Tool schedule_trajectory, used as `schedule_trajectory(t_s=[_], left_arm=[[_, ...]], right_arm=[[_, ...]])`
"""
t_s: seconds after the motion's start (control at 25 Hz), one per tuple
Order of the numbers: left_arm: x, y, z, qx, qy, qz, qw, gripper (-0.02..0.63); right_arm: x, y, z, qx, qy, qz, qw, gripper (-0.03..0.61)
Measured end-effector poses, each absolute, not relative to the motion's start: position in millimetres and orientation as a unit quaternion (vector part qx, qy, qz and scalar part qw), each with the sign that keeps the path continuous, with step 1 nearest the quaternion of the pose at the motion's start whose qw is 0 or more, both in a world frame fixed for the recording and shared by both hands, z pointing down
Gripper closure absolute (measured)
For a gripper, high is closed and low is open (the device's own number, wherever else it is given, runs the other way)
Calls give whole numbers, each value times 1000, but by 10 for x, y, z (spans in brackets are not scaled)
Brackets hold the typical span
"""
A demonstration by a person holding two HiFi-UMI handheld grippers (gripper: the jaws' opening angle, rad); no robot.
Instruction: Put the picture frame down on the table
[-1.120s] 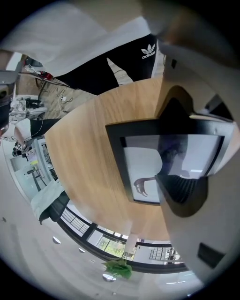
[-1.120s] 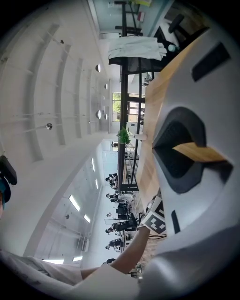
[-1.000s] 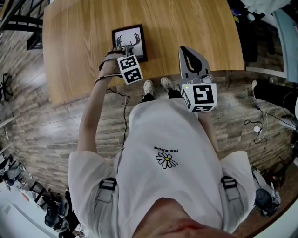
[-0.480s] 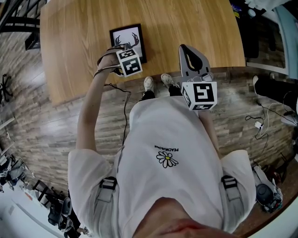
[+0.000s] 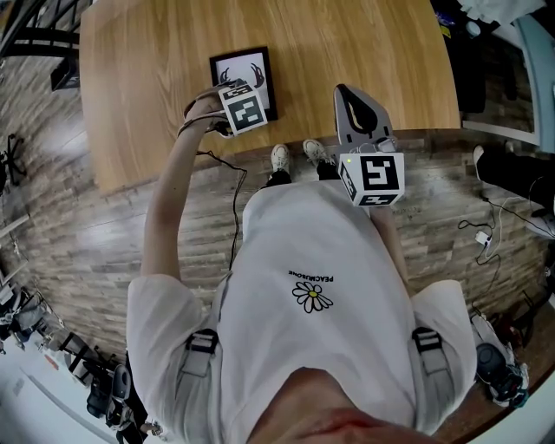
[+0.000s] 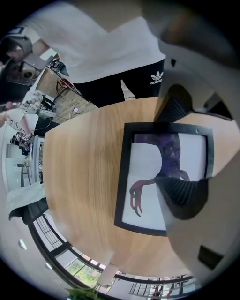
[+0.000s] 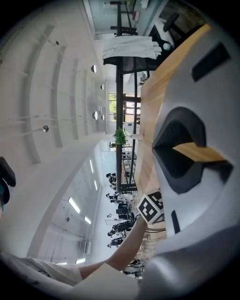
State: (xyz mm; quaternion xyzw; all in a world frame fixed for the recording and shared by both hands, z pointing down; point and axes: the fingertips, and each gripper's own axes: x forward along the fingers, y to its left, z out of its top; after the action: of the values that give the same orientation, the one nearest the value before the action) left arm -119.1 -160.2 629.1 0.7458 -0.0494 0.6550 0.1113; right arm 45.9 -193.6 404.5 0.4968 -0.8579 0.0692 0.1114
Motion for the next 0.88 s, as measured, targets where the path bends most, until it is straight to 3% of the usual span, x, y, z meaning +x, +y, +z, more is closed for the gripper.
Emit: schedule_trajectory(t_s=[0.28,0.48,0.72,0.76,0.8,0.84,0.88], left_arm=[[-1260,-1615,6174,747,-60,659,66,256],[-1178,-1885,5640,764,-103,637,23,256],[-754,-2212,4559,839,-196,505,-52,265],[-674,-2240,4365,851,-219,473,-67,309],[-617,-2266,4178,857,-245,444,-86,417],[-587,-2286,3999,860,-274,417,-107,473],[-580,-2299,3828,859,-306,391,-127,476]], right_arm=[[418,-1973,4012,496,-860,74,97,569],[421,-2061,3945,495,-862,69,85,569],[279,-2090,3828,483,-871,53,73,569],[259,-2102,3807,482,-872,50,71,569],[240,-2114,3788,481,-873,46,69,569],[224,-2122,3768,480,-874,43,68,569],[211,-2128,3749,480,-874,39,67,569]])
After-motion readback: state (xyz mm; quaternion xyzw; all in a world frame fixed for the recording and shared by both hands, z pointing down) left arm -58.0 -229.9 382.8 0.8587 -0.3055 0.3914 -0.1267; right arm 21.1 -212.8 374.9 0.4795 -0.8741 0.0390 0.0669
